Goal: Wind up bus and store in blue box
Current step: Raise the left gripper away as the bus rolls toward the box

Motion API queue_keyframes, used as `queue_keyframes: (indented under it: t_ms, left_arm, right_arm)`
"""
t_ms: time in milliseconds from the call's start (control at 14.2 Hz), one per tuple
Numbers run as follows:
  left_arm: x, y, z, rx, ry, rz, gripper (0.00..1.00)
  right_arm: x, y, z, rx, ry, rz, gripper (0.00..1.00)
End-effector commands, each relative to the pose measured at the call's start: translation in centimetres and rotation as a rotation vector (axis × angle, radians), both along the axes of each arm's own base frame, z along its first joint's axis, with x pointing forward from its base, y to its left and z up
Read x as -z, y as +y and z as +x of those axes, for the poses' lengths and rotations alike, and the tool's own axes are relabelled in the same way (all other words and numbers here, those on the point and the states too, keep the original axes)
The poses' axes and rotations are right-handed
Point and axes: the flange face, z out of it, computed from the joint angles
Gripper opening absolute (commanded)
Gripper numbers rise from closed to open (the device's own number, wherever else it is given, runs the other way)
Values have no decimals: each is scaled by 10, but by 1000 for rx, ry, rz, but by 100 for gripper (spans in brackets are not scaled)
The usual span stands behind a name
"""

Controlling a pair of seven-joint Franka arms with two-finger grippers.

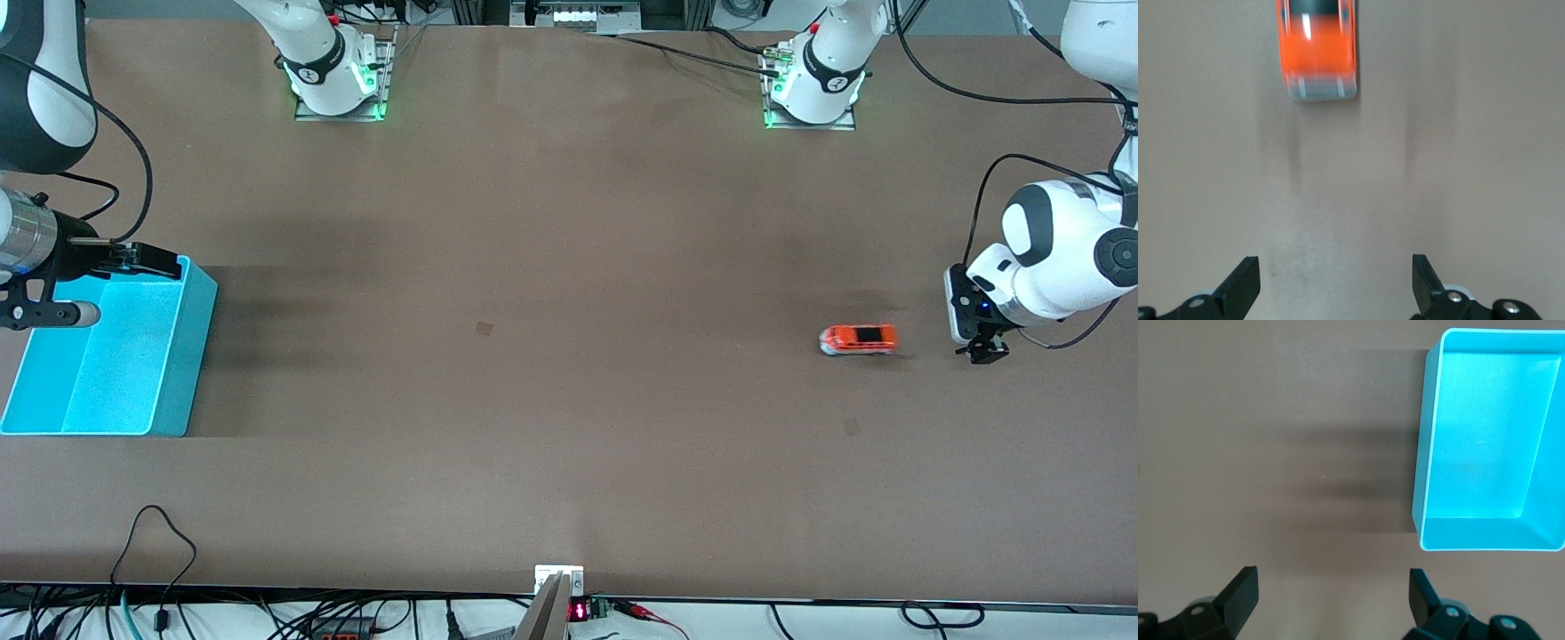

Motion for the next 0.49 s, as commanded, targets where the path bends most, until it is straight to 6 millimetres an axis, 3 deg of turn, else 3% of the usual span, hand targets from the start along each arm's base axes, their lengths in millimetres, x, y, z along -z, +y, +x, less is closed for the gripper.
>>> queue_keyframes:
  t_ms: [0, 423]
  left_arm:
    - [-36, -21, -4, -46, 27, 25, 100]
    - [-97, -51, -6, -155, 23, 70, 100]
  right_arm:
    - [-2, -2, -1, -6, 2, 21, 100]
    - [-2, -2, -1, -7, 3, 22, 100]
